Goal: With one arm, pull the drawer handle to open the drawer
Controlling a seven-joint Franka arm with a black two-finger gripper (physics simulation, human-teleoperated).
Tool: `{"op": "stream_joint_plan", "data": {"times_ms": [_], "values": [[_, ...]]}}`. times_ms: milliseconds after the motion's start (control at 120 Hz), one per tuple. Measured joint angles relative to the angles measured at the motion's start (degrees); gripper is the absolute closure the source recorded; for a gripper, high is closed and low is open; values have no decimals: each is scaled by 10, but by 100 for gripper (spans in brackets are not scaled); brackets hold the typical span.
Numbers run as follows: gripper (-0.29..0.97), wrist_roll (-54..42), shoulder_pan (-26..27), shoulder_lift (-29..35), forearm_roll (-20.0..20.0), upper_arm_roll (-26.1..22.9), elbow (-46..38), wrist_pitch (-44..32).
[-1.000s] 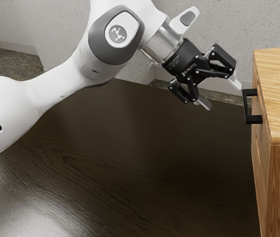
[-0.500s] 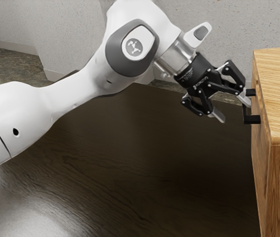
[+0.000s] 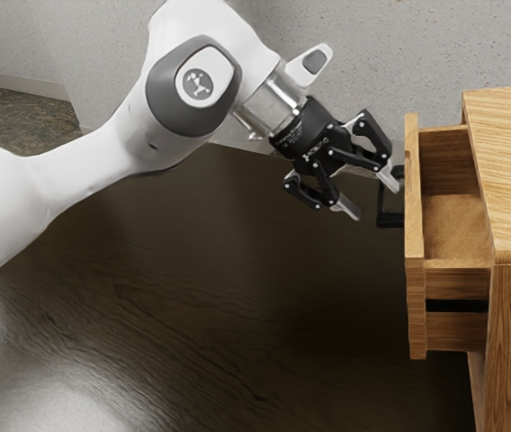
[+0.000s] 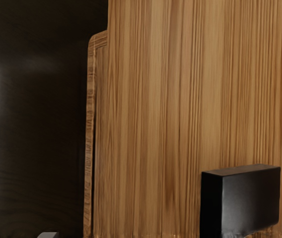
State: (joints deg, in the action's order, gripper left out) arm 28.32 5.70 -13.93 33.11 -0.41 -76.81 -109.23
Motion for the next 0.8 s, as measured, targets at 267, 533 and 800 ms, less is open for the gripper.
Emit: {"op": "stream_joint_plan", "data": {"times_ms": [267, 533, 800], "values": [[28, 3, -2, 58, -5, -4, -65, 0], [29, 5, -5, 82, -6, -2, -104, 1], [28, 4, -19, 109, -6, 0, -139, 3]]}}
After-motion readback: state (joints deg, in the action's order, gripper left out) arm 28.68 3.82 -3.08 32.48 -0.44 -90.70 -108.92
